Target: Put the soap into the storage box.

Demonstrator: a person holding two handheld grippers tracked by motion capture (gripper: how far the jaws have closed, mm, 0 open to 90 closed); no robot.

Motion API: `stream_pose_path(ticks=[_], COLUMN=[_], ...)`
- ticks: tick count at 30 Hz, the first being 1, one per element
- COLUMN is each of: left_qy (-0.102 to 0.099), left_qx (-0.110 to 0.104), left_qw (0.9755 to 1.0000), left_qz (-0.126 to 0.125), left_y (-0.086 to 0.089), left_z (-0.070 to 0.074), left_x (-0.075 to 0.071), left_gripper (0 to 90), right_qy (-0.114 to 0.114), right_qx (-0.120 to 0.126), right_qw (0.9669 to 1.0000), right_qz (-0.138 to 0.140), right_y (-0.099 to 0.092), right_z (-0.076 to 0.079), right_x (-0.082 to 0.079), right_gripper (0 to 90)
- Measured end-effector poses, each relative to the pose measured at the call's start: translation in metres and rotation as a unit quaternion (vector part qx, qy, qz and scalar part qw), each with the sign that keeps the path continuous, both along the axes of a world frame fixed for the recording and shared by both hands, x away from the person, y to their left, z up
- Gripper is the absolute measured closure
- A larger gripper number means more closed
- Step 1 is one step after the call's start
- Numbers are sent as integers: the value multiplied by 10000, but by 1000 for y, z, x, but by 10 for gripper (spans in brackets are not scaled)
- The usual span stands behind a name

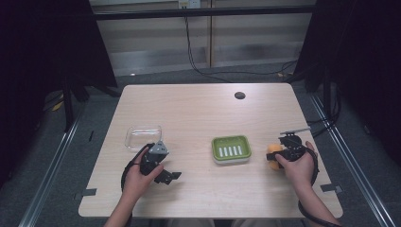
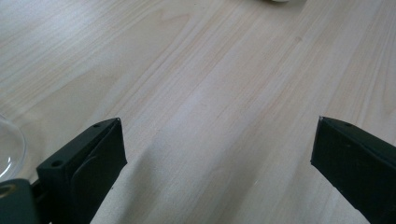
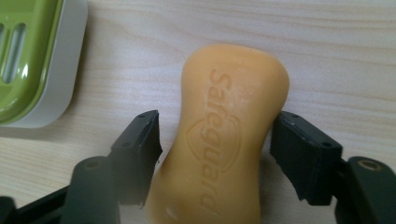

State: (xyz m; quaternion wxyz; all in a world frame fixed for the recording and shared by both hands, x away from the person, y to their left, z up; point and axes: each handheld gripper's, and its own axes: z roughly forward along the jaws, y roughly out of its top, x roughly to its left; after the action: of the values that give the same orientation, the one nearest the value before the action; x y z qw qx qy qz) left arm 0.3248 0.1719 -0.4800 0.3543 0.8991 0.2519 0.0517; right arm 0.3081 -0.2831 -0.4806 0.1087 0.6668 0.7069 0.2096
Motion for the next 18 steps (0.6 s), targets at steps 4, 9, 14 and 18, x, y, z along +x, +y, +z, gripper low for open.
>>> stream_pose_path(ticks=[4, 9, 14, 18], left_qy=[-2, -32, -38, -44], left_qx=[14, 51, 113, 45], left_qw=[10000, 10000, 9999, 10000], left_qz=[-1, -8, -61, -17], left_y=[1, 1, 2, 2], left_z=[0, 1, 2, 2], left_x=[0, 0, 0, 0], left_gripper=[29, 29, 29, 29], right_qy=[59, 167, 260, 332], right_qx=[-151, -476, -664, -669], right_qw=[9998, 9984, 9970, 9965], right_qz=[119, 265, 289, 376], right_y=[2, 9, 15, 15], right_z=[0, 1, 2, 4], right_x=[2, 3, 5, 8], right_gripper=[336, 342, 405, 491])
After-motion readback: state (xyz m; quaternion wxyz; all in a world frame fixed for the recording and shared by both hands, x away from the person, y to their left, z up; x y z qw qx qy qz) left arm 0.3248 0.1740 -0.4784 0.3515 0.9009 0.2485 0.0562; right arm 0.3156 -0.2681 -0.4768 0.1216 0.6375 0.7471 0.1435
